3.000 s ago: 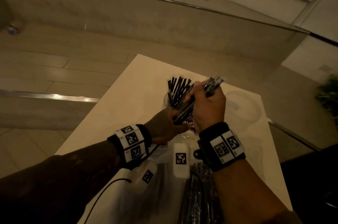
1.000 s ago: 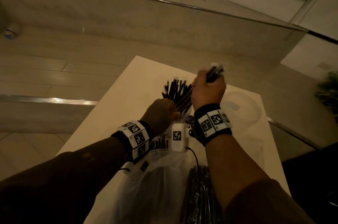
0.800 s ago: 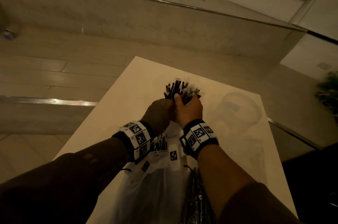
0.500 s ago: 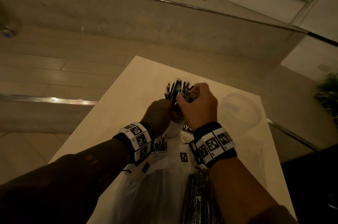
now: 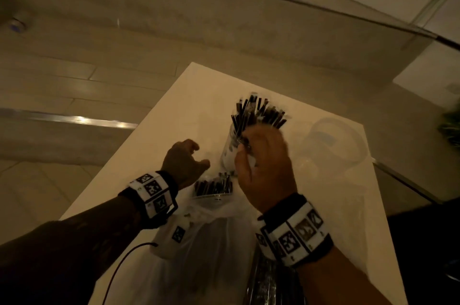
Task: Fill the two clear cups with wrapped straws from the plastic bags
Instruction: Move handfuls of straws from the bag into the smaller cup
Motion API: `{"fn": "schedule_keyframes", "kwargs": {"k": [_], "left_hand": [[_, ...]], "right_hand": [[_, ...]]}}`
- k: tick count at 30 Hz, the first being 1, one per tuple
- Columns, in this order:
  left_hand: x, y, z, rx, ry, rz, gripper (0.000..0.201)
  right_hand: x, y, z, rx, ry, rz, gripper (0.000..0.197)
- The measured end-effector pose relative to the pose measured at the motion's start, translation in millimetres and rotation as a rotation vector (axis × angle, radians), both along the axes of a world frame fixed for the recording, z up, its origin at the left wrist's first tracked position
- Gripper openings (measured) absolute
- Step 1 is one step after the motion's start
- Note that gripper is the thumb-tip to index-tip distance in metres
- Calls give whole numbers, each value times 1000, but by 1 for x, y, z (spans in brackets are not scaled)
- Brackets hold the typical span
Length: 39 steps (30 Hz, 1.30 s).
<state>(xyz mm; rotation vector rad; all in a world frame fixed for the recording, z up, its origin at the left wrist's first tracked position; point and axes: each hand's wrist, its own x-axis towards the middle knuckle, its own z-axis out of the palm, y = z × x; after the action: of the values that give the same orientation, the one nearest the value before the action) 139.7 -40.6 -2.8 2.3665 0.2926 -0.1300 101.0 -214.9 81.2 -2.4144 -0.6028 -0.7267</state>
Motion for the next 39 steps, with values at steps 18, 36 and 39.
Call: {"fn": "schedule_keyframes", "kwargs": {"k": [18, 36, 39], "left_hand": [[-15, -6, -43, -71, 328, -64, 40], [-17, -9, -58, -7, 245, -84, 39], [-17, -9, -59, 20, 236, -99, 40]], "right_hand": [[26, 23, -92, 76, 1191, -146, 18], [26, 32, -98, -143, 1260, -291, 54], [28, 35, -99, -183, 1265, -237, 50]]}}
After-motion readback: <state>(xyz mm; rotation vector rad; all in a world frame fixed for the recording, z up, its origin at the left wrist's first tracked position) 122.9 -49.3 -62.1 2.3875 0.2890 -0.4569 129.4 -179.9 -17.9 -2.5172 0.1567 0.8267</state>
